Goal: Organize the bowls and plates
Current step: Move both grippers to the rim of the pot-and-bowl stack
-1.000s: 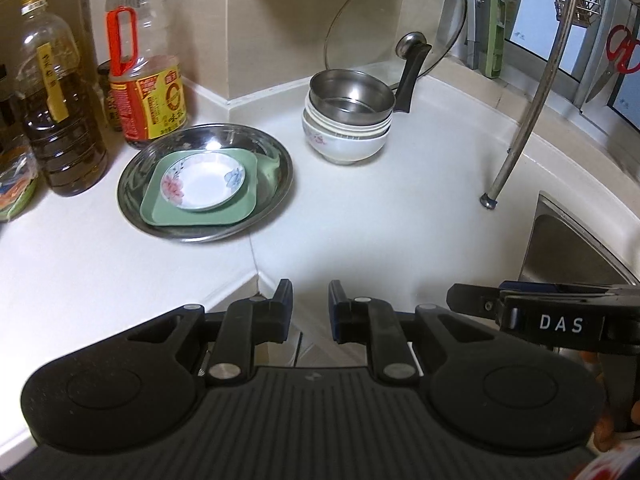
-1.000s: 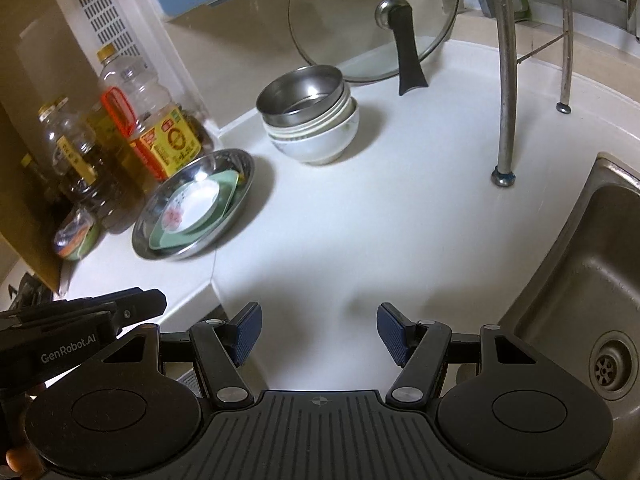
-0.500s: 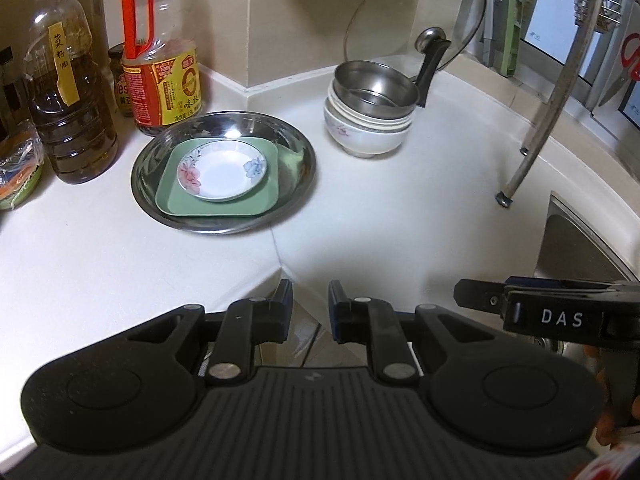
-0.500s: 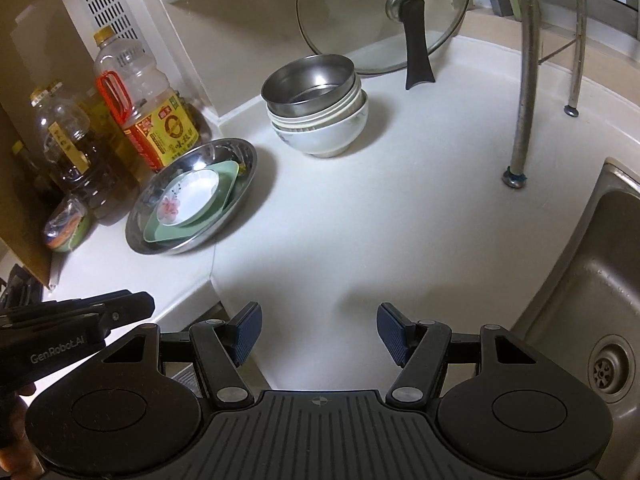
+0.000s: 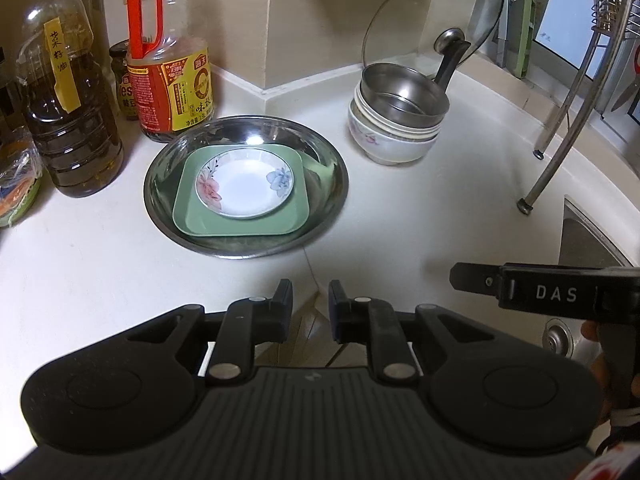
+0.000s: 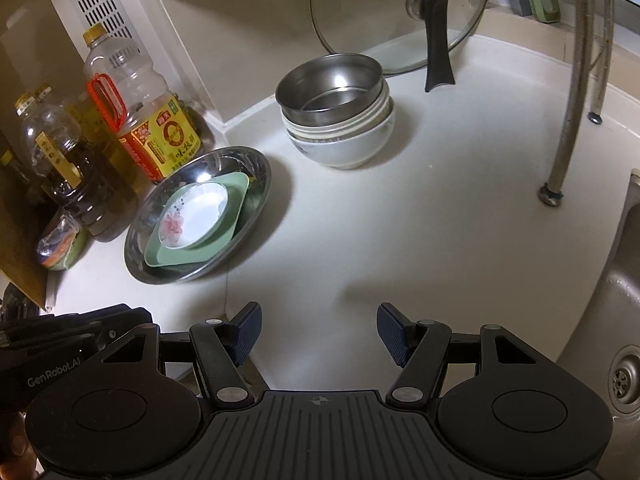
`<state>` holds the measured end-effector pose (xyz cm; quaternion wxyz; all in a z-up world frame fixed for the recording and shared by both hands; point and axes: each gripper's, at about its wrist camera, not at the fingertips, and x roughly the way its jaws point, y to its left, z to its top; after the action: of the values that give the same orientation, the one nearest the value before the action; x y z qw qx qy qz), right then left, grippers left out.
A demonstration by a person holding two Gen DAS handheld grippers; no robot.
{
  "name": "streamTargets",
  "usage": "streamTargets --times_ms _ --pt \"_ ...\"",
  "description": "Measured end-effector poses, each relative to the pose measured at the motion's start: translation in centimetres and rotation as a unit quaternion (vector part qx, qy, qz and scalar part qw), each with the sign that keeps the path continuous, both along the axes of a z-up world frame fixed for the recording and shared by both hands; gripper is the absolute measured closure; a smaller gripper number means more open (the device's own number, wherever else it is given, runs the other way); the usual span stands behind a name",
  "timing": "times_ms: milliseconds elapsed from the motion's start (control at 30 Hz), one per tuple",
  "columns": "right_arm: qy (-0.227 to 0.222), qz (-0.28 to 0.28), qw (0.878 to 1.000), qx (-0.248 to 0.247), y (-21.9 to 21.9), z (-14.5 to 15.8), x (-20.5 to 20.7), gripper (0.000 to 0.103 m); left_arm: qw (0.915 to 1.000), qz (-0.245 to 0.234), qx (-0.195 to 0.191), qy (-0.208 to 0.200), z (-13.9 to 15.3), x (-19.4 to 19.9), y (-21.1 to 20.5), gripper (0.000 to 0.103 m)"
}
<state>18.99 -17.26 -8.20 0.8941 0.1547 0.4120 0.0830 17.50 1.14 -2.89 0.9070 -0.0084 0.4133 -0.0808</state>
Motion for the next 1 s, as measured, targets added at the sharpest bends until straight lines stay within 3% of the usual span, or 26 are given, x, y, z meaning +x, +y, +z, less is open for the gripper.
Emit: streamTargets --times_ms 567,1000 --pt "-0.007 -0.054 0.998 -0.019 -0.3 0.1 4.5 0.039 0.9986 -0.050 -0.010 -0.016 -0.1 6.2 1.3 0.087" --pt "-0.052 -0.068 0.996 -0.018 -5.2 3.7 9.9 0.039 0.9945 -0.081 -0.052 -0.042 2.6 13.7 -3.2 0.087"
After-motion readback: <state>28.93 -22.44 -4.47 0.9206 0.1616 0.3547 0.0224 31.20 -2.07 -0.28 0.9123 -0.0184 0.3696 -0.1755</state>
